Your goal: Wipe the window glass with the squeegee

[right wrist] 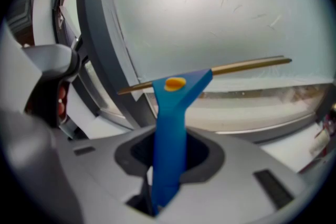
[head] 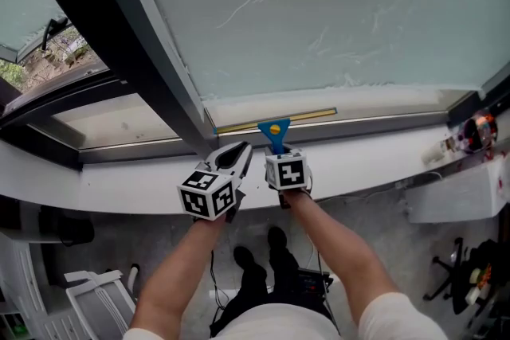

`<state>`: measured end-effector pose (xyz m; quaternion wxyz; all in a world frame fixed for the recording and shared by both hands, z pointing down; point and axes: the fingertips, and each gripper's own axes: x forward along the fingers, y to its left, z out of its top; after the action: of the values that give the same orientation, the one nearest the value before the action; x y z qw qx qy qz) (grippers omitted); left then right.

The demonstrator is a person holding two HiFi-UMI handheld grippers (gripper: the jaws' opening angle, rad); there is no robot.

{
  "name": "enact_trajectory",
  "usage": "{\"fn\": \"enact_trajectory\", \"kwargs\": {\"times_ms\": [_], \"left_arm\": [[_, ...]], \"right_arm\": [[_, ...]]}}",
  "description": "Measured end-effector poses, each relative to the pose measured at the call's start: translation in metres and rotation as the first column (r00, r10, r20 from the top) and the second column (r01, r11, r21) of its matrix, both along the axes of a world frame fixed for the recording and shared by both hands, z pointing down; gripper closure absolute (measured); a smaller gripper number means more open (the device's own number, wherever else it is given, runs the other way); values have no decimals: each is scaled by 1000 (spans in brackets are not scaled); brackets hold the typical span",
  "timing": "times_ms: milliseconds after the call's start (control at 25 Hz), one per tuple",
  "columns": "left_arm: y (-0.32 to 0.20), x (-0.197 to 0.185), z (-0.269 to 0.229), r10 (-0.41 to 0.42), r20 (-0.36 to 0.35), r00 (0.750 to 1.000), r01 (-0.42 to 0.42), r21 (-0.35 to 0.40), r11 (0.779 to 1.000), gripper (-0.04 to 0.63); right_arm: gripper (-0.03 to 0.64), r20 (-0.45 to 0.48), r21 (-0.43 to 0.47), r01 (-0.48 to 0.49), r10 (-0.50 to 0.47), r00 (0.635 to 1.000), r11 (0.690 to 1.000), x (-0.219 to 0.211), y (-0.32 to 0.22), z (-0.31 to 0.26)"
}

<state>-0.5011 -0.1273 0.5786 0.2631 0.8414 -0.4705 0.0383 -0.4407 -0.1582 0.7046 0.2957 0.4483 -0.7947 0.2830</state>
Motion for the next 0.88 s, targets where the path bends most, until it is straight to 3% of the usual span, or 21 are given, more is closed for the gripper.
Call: {"fn": "enact_trajectory", "kwargs": {"times_ms": [400, 880], "left_arm": [[36, 26, -38, 75, -21, 997, -74, 58, 996, 548], [62, 35, -77, 136, 0, 991, -136, 111, 985, 548]], "right_arm": [[504, 3, 52, -61, 61, 998, 997, 32, 33, -44], [503, 28, 102, -101, 99, 995, 990, 40, 57, -86]]}}
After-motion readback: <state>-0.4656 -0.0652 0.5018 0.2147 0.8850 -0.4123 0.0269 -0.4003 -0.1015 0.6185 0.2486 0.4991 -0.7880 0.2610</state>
